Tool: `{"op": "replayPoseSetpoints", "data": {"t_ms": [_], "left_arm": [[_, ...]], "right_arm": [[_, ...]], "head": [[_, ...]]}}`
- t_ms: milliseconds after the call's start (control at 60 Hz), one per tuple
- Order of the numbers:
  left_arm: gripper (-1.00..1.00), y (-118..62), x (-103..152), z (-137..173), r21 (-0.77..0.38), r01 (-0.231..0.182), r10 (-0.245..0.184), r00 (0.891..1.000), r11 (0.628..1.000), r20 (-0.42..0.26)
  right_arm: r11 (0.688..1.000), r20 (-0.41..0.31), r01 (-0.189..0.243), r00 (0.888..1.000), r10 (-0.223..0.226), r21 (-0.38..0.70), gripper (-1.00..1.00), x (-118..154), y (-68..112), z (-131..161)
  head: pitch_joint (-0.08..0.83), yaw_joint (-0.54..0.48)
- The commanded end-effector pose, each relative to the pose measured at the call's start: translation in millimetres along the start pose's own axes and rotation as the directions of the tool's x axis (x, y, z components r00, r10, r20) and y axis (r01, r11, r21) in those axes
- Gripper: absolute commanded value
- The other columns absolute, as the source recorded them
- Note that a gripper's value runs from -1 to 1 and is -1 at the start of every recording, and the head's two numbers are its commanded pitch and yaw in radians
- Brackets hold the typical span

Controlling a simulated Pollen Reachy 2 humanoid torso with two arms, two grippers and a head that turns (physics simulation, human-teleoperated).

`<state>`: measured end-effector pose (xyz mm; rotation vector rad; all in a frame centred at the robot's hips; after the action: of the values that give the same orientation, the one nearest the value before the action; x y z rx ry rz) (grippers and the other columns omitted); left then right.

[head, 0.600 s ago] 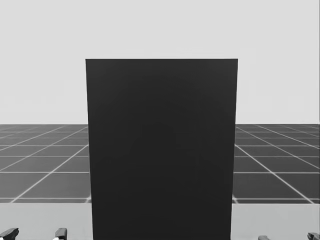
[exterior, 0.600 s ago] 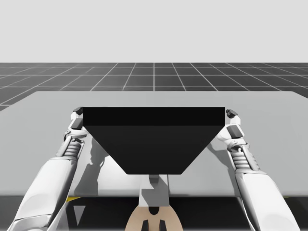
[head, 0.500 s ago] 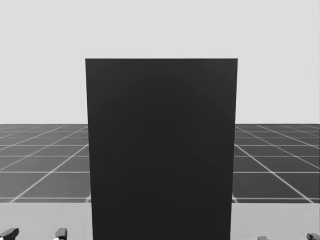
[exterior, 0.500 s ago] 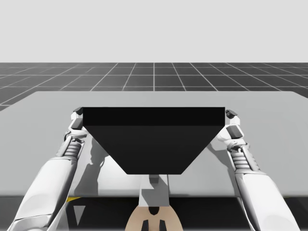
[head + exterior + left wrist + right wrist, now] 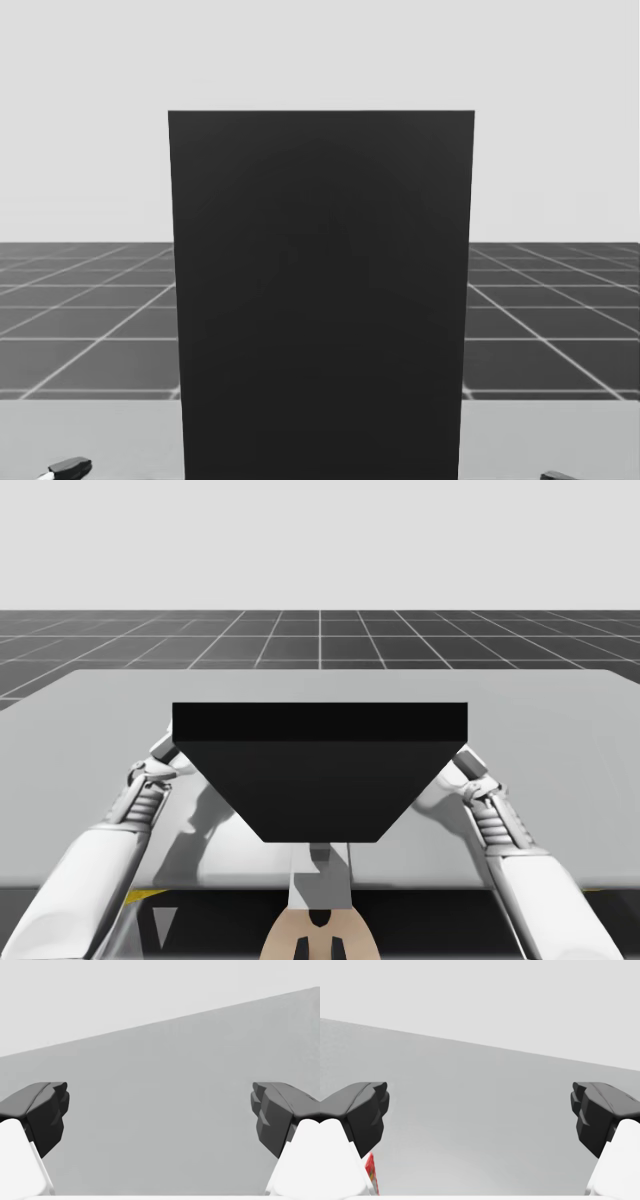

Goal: Reach around the screen and pick up the object behind it.

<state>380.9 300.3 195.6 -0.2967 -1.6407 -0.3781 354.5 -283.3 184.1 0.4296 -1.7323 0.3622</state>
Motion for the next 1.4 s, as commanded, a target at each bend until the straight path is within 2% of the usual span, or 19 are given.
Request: {"op": "replayPoseSetpoints", "data": {"t_ms": [17,100,117,167,250,333,417,467,500,633,650,683,750,800,817,983,1050,1217,1400], "left_arm": [[-1.00,-14.4,3.2,11.8,-0.230,0.003,-0.002,1.000,0.973,0.006],[-1.00,-21.6,4.7,18.5,-0.327,0.012,-0.009,1.000,0.945,0.011],[-1.00,-24.5,4.3,20.9,-0.362,0.027,-0.023,1.000,0.932,0.014],[-1.00,-27.5,3.4,22.5,-0.397,0.029,-0.029,1.000,0.917,0.007],[-1.00,-36.0,-0.9,25.6,-0.471,0.051,-0.068,0.997,0.881,-0.020],[-1.00,-40.7,-4.9,25.8,-0.499,0.053,-0.095,0.994,0.865,-0.059],[-1.00,-43.5,-9.7,24.7,-0.509,0.067,-0.126,0.989,0.858,-0.082],[-1.00,-44.4,-10.9,24.1,-0.511,0.069,-0.130,0.988,0.857,-0.086],[-1.00,-44.6,-11.2,24.0,-0.511,0.069,-0.131,0.988,0.857,-0.087],[-1.00,-45.8,-12.0,23.0,-0.513,0.070,-0.133,0.987,0.856,-0.088],[-1.00,-46.5,-12.8,22.4,-0.511,0.075,-0.139,0.986,0.856,-0.089],[-1.00,-47.0,-13.3,22.1,-0.511,0.076,-0.141,0.986,0.856,-0.090],[-1.00,-48.3,-14.1,21.3,-0.512,0.079,-0.146,0.985,0.855,-0.091],[-1.00,-49.2,-14.9,20.7,-0.512,0.083,-0.151,0.984,0.855,-0.093],[-1.00,-49.7,-15.1,20.5,-0.513,0.083,-0.152,0.984,0.854,-0.093],[-1.00,-51.0,-15.7,20.1,-0.516,0.087,-0.158,0.983,0.852,-0.094],[-1.00,-51.4,-16.0,20.0,-0.516,0.089,-0.160,0.983,0.852,-0.094],[-1.00,-52.3,-16.4,19.8,-0.515,0.097,-0.169,0.981,0.852,-0.094],[-1.00,-54.5,-17.1,20.1,-0.513,0.110,-0.183,0.978,0.851,-0.095]], "right_arm": [[0.980,0.035,0.021,0.999,-0.029,0.199,-1.00,1.8,17.1,4.4],[0.960,0.049,0.038,0.997,-0.054,0.276,-1.00,2.9,23.9,7.3],[0.949,0.052,0.042,0.997,-0.061,0.311,-1.00,2.8,26.9,8.9],[0.938,0.043,0.049,0.997,-0.068,0.344,-1.00,2.7,29.5,10.5],[0.911,0.004,0.064,0.997,-0.072,0.408,-1.00,0.7,36.7,13.2],[0.905,-0.074,0.095,0.995,-0.071,0.416,-1.00,-1.9,38.5,13.7],[0.922,-0.124,0.123,0.989,-0.082,0.367,-1.00,-7.9,35.4,10.2],[0.940,-0.134,0.108,0.989,-0.068,0.324,-1.00,-14.3,32.3,6.6],[0.938,-0.137,0.117,0.988,-0.076,0.326,-1.00,-16.8,31.4,5.5],[0.947,-0.130,0.102,0.989,-0.065,0.304,-1.00,-37.8,29.3,-6.7],[0.948,-0.125,0.091,0.991,-0.055,0.306,-1.00,-44.2,30.3,-10.4],[0.944,-0.138,0.104,0.988,-0.063,0.313,-1.00,-48.0,31.4,-13.0],[0.940,-0.139,0.081,0.990,-0.037,0.330,-1.00,-59.3,36.9,-21.4],[0.933,-0.155,0.090,0.987,-0.038,0.348,-1.00,-65.9,42.7,-27.9],[0.933,-0.151,0.066,0.988,-0.013,0.354,-1.00,-69.3,46.4,-32.3],[0.918,-0.159,0.068,0.987,-0.005,0.392,-1.00,-78.2,56.5,-47.9],[0.916,-0.157,0.051,0.988,0.013,0.399,-1.00,-82.0,56.4,-51.3],[0.923,-0.176,0.050,0.984,0.020,0.382,-1.00,-94.3,52.8,-62.6],[0.923,-0.178,0.038,0.983,0.033,0.383,-1.00,-102.4,57.7,-76.8]], "head": [[-0.025,0.00],[-0.021,0.00],[-0.019,0.00],[-0.017,0.00],[-0.011,-0.01],[-0.002,-0.01],[0.007,-0.02],[0.013,-0.02],[0.015,-0.02],[0.031,-0.04],[0.036,-0.04],[0.038,-0.04],[0.045,-0.04],[0.051,-0.04],[0.054,-0.04],[0.070,-0.05],[0.077,-0.05],[0.088,-0.05],[0.090,-0.06]]}}
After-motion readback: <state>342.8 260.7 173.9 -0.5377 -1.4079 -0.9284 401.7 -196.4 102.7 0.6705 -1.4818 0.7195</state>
